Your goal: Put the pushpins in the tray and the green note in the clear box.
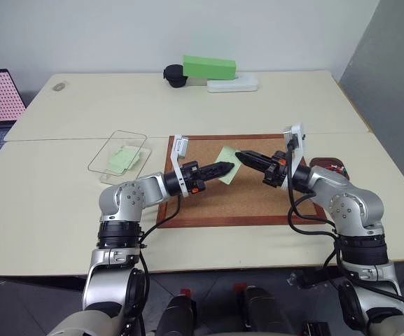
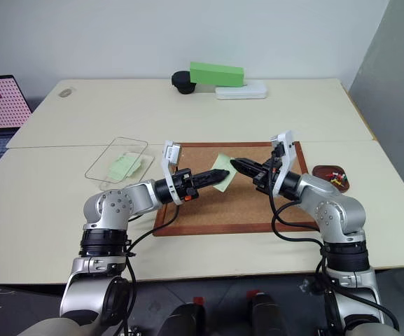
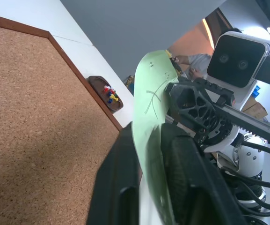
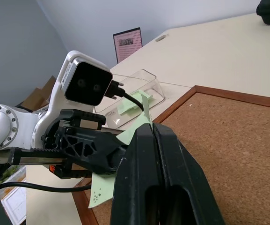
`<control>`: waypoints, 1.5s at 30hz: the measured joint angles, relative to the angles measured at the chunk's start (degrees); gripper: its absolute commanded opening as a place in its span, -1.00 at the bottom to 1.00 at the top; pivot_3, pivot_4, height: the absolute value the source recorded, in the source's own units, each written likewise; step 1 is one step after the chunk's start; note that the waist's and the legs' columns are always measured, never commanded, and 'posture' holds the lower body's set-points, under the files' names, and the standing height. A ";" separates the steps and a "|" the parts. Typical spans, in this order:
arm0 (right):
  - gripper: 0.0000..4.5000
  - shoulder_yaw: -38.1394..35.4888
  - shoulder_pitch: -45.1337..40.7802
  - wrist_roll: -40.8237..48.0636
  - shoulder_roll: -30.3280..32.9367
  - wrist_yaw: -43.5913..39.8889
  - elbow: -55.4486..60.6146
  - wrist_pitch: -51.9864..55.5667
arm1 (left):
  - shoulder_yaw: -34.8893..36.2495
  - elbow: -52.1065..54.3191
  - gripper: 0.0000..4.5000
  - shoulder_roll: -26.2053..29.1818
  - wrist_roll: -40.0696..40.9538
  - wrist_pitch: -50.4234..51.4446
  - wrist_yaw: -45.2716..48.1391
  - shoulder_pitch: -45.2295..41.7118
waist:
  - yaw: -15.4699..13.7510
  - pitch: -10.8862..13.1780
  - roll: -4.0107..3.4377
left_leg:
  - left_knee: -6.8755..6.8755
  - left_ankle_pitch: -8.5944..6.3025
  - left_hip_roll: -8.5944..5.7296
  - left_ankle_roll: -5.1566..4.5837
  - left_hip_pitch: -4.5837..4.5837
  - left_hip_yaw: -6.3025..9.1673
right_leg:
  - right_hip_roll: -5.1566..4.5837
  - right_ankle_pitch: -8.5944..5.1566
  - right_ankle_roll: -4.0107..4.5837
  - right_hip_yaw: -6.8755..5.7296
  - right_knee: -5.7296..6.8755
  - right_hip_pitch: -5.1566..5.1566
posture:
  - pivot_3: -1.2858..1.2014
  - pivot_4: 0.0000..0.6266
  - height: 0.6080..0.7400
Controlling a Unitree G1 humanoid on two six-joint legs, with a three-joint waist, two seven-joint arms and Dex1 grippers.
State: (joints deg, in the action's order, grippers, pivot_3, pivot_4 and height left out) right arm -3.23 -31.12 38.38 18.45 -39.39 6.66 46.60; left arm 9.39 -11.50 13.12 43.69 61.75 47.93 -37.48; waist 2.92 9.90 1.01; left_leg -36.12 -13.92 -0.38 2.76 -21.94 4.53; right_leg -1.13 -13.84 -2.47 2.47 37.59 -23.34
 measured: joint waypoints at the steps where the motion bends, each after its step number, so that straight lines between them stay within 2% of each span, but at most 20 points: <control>1: -1.00 0.00 0.00 0.00 -0.14 0.04 0.00 -0.01 | 0.00 0.00 -1.00 -0.01 0.17 -0.03 -0.01 0.00 | -0.01 0.00 0.00 | 0.00 0.00 -0.01 0.00 -0.01 0.00 | 0.00 0.00 0.00 0.00 0.00 0.00 | 0.03 -0.52 1.00; 4: -1.00 0.00 0.00 0.00 -0.15 0.11 0.00 -0.04 | 0.00 0.00 -1.00 -0.06 0.23 -0.20 -0.06 0.00 | -0.01 0.00 0.00 | 0.00 0.00 0.00 0.00 -0.01 0.00 | 0.00 0.00 0.00 0.00 -0.01 0.00 | 0.03 -0.52 1.00; 7: -0.82 0.03 -0.01 -0.08 0.01 0.03 0.00 -0.13 | -0.01 -0.01 -1.00 -0.32 0.23 -0.88 -0.71 0.00 | -0.01 0.00 0.00 | 0.00 0.00 0.00 0.00 -0.01 0.00 | 0.00 0.00 0.00 0.00 -0.01 0.00 | 0.03 -0.52 1.00; 15: 0.02 -0.03 -0.01 0.01 0.67 -0.08 0.00 0.05 | -0.12 -0.05 -1.00 -0.52 0.17 -1.15 -1.77 -0.01 | -0.01 0.00 0.00 | 0.00 0.00 -0.01 0.00 -0.01 0.00 | 0.00 0.00 0.00 0.00 -0.02 0.00 | 0.03 -0.52 1.00; 23: 0.71 -1.80 2.89 1.59 3.31 1.12 3.68 1.86 | 0.00 0.03 -1.00 -0.40 0.70 -0.65 -2.56 0.09 | -0.10 0.01 0.01 | 0.01 0.00 -0.01 0.00 -0.06 0.02 | -0.01 0.00 0.00 -0.02 -0.10 0.00 | 0.03 -0.52 1.00; 28: 0.71 -3.93 6.87 3.76 6.20 1.23 8.09 4.00 | 2.32 5.26 -1.00 1.03 1.70 0.18 -6.41 3.64 | 0.10 0.04 0.04 | 0.05 -0.01 0.04 0.00 -0.06 0.01 | 0.00 0.00 0.00 0.00 -0.14 -0.03 | 0.03 -0.52 1.00; 34: 0.71 -4.65 7.28 8.77 6.13 2.20 13.56 6.58 | 6.19 19.37 -1.00 4.52 1.95 -1.21 -14.67 8.50 | -0.11 0.13 0.15 | 0.05 -0.01 0.05 0.01 -0.08 0.02 | -0.01 0.00 -0.01 0.00 -0.21 -0.03 | 0.03 -0.52 1.00; 41: 0.71 -4.04 4.62 15.37 4.15 4.22 17.30 9.40 | 9.20 29.82 -1.00 9.53 -10.61 -9.30 -31.19 13.23 | -0.39 0.21 0.27 | 0.08 -0.01 0.08 0.01 -0.14 0.05 | 0.01 0.00 0.00 -0.03 -0.37 -0.02 | 0.03 -0.52 1.00; 45: 0.71 -2.10 2.86 17.45 3.43 4.58 18.38 10.06 | 9.52 34.05 -1.00 11.94 -18.09 -13.42 -37.34 17.29 | -0.87 0.23 0.29 | 0.09 -0.02 0.06 0.01 -0.20 0.04 | -0.01 0.01 0.00 -0.04 -0.46 -0.04 | 0.03 -0.52 1.00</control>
State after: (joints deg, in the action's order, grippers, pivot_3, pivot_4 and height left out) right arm -5.33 -28.25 55.82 21.88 -34.81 25.03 56.66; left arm 18.91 22.55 25.06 25.60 48.33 10.59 -20.19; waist 2.05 10.14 1.30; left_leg -36.03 -13.94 -0.32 2.77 -22.14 4.57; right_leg -1.15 -13.83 -2.47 2.43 37.13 -23.39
